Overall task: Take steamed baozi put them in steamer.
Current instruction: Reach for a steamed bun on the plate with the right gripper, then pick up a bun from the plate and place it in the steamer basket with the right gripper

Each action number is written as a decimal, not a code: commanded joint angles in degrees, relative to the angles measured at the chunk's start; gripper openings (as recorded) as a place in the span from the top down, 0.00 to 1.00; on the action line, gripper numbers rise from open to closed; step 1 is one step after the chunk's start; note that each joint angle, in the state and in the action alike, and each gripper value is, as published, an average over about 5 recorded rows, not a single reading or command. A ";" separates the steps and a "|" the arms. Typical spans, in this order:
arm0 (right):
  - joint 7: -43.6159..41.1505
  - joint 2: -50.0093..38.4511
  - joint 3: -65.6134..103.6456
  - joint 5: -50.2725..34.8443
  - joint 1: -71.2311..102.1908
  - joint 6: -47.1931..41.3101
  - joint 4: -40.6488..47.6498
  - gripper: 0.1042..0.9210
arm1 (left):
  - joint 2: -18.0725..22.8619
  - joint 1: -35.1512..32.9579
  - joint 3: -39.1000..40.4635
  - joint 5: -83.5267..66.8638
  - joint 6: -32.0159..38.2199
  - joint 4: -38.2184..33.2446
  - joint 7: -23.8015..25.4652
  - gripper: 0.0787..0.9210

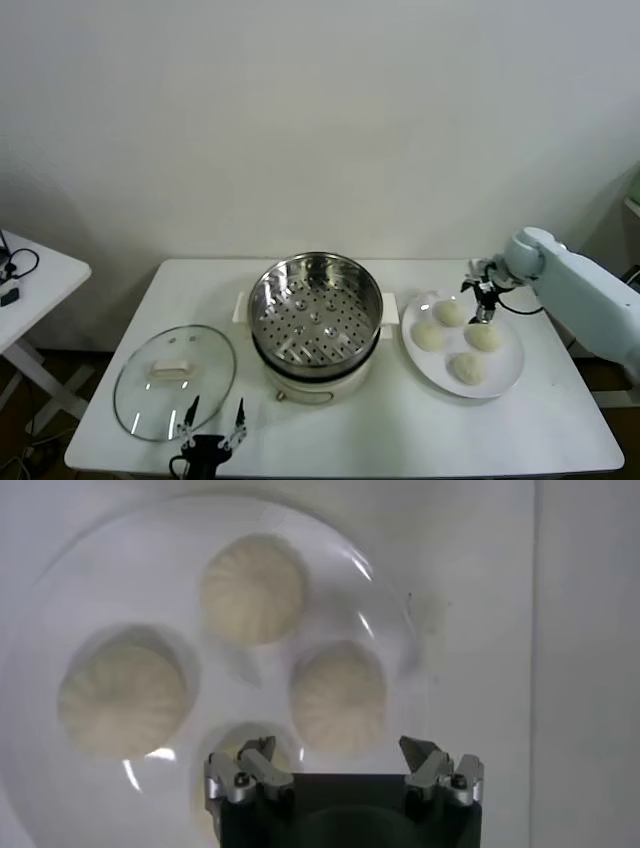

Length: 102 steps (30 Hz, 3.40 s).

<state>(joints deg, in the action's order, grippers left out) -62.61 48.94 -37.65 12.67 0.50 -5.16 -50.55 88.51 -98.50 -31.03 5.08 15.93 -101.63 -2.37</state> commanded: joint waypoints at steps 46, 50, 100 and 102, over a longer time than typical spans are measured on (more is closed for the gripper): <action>-5.12 -2.47 -22.01 -15.34 -20.13 1.30 -9.66 0.35 | -0.22 0.02 -0.92 1.39 -0.36 0.88 1.04 0.12; -5.23 -3.61 -30.94 -21.92 -32.26 4.90 -15.46 0.35 | -0.11 -0.30 -0.94 1.66 -0.24 0.65 0.97 0.12; 8.48 29.54 -36.18 4.78 -26.72 34.91 -7.04 0.37 | 0.55 -0.27 -0.52 2.64 -0.54 1.92 0.63 0.12; 8.41 29.48 -36.22 4.25 -26.73 34.87 -7.16 0.37 | 0.59 -0.17 -0.57 2.69 -0.53 2.10 0.63 0.12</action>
<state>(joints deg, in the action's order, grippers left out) -55.32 77.02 -75.46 14.68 -29.16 28.62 -60.84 89.06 -98.68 -31.58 7.78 15.45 -99.63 -1.76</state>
